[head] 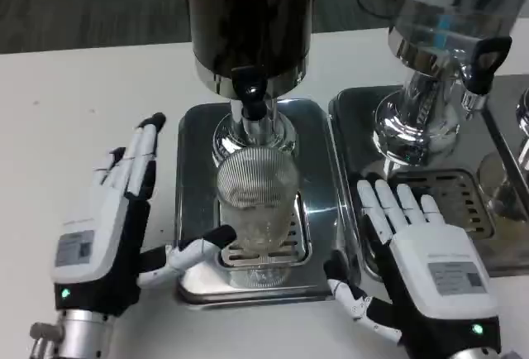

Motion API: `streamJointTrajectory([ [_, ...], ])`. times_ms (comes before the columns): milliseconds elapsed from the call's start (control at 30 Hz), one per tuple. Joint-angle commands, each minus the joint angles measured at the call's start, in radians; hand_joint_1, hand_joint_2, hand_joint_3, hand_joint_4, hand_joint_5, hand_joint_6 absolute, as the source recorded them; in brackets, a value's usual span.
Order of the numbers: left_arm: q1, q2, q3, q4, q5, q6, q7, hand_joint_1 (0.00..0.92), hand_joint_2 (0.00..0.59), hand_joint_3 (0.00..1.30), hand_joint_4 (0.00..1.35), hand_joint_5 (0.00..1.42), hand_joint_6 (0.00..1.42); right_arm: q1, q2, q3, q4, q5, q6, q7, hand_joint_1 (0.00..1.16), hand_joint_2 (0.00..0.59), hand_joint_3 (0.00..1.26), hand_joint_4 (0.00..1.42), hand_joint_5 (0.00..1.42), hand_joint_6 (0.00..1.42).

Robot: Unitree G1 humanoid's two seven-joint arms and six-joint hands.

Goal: Grasp the cup under the faucet to collect the drink, then remove the cup.

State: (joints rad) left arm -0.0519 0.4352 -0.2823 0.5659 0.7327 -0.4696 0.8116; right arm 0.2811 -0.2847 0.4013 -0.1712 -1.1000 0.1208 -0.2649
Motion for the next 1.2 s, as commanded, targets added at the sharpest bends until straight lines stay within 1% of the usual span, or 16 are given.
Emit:
streamJointTrajectory([
  [33, 0.061, 0.035, 0.050, -0.049, -0.036, -0.019, -0.011, 0.000, 0.006, 0.00, 0.00, 0.10, 0.03, -0.014, -0.001, 0.007, 0.005, -0.022, 0.034, 0.024, 0.19, 0.346, 0.00, 0.00, 0.00, 0.00],
  [100, 0.073, 0.036, 0.069, -0.063, -0.056, -0.026, -0.021, 0.000, 0.002, 0.00, 0.00, 0.06, 0.03, -0.017, -0.012, 0.025, 0.003, -0.057, 0.035, 0.015, 0.19, 0.346, 0.00, 0.00, 0.00, 0.00],
  [167, 0.078, 0.037, 0.087, -0.084, -0.089, -0.040, -0.057, 0.000, 0.001, 0.00, 0.00, 0.01, 0.00, -0.023, -0.016, 0.026, 0.008, -0.049, 0.028, 0.026, 0.18, 0.335, 0.00, 0.00, 0.00, 0.00],
  [233, 0.092, 0.041, 0.108, -0.121, -0.130, -0.077, -0.090, 0.000, 0.000, 0.00, 0.00, 0.00, 0.00, -0.022, -0.022, 0.021, 0.011, -0.035, 0.014, 0.009, 0.18, 0.338, 0.00, 0.00, 0.00, 0.00],
  [333, 0.122, 0.038, 0.148, -0.190, -0.190, -0.127, -0.129, 0.000, 0.005, 0.00, 0.00, 0.09, 0.08, -0.018, -0.027, 0.022, 0.010, -0.035, 0.007, -0.001, 0.18, 0.341, 0.00, 0.00, 0.00, 0.00],
  [400, 0.138, 0.032, 0.172, -0.227, -0.261, -0.171, -0.188, 0.000, 0.005, 0.00, 0.00, 0.09, 0.08, -0.013, -0.037, 0.028, 0.012, -0.038, -0.003, -0.008, 0.18, 0.342, 0.00, 0.00, 0.00, 0.00],
  [500, 0.125, 0.038, 0.189, -0.237, -0.464, -0.281, -0.370, 0.000, 0.029, 0.00, 0.00, 0.05, 0.02, -0.011, -0.047, 0.033, 0.007, -0.039, -0.010, -0.007, 0.18, 0.342, 0.00, 0.00, 0.00, 0.00],
  [533, 0.115, 0.041, 0.190, -0.235, -0.546, -0.309, -0.453, 0.000, 0.031, 0.00, 0.00, 0.02, 0.00, -0.011, -0.048, 0.031, 0.007, -0.032, -0.010, -0.002, 0.18, 0.342, 0.00, 0.00, 0.00, 0.00],
  [567, 0.095, 0.059, 0.181, -0.221, -0.639, -0.336, -0.562, 0.000, 0.032, 0.00, 0.00, 0.00, 0.00, -0.009, -0.047, 0.031, 0.007, -0.030, -0.009, -0.001, 0.18, 0.341, 0.00, 0.00, 0.00, 0.00],
  [633, 0.073, 0.076, 0.181, -0.202, -0.763, -0.365, -0.724, 0.000, 0.032, 0.00, 0.00, 0.00, 0.00, -0.003, -0.042, 0.032, 0.007, -0.029, -0.010, -0.019, 0.18, 0.343, 0.00, 0.00, 0.00, 0.00],
  [700, 0.067, 0.072, 0.193, -0.198, -0.857, -0.367, -0.847, 0.000, 0.030, 0.00, 0.00, 0.00, 0.00, -0.001, -0.039, 0.031, 0.008, -0.025, -0.008, -0.023, 0.20, 0.355, 0.00, 0.00, 0.00, 0.00],
  [800, 0.040, 0.052, 0.200, -0.205, -1.065, -0.306, -1.090, 0.000, 0.029, 0.00, 0.00, 0.00, 0.00, -0.002, -0.039, 0.033, 0.007, -0.020, -0.009, -0.017, 0.20, 0.356, 0.00, 0.00, 0.00, 0.00],
  [867, -0.001, 0.039, 0.207, -0.205, -1.142, -0.259, -1.217, 0.000, 0.029, 0.00, 0.00, 0.00, 0.00, -0.004, -0.040, 0.034, 0.008, -0.017, -0.011, -0.018, 0.20, 0.356, 0.00, 0.00, 0.00, 0.00],
  [967, -0.041, 0.018, 0.229, -0.209, -1.166, -0.220, -1.313, 0.000, 0.030, 0.00, 0.00, 0.05, 0.01, -0.003, -0.033, 0.036, 0.009, -0.015, -0.006, -0.025, 0.23, 0.360, 0.00, 0.00, 0.00, 0.00],
  [1100, -0.085, -0.017, 0.250, -0.217, -1.148, -0.182, -1.378, 0.000, 0.031, 0.00, 0.00, 0.09, 0.04, 0.010, -0.025, 0.030, 0.003, -0.002, 0.001, -0.022, 0.24, 0.363, 0.00, 0.00, 0.00, 0.00],
  [1200, -0.124, -0.051, 0.255, -0.202, -1.135, -0.154, -1.412, 0.000, 0.035, 0.06, 0.00, 0.10, 0.06, 0.019, -0.023, 0.030, -0.003, -0.003, 0.002, -0.027, 0.24, 0.365, 0.00, 0.00, 0.00, 0.00],
])
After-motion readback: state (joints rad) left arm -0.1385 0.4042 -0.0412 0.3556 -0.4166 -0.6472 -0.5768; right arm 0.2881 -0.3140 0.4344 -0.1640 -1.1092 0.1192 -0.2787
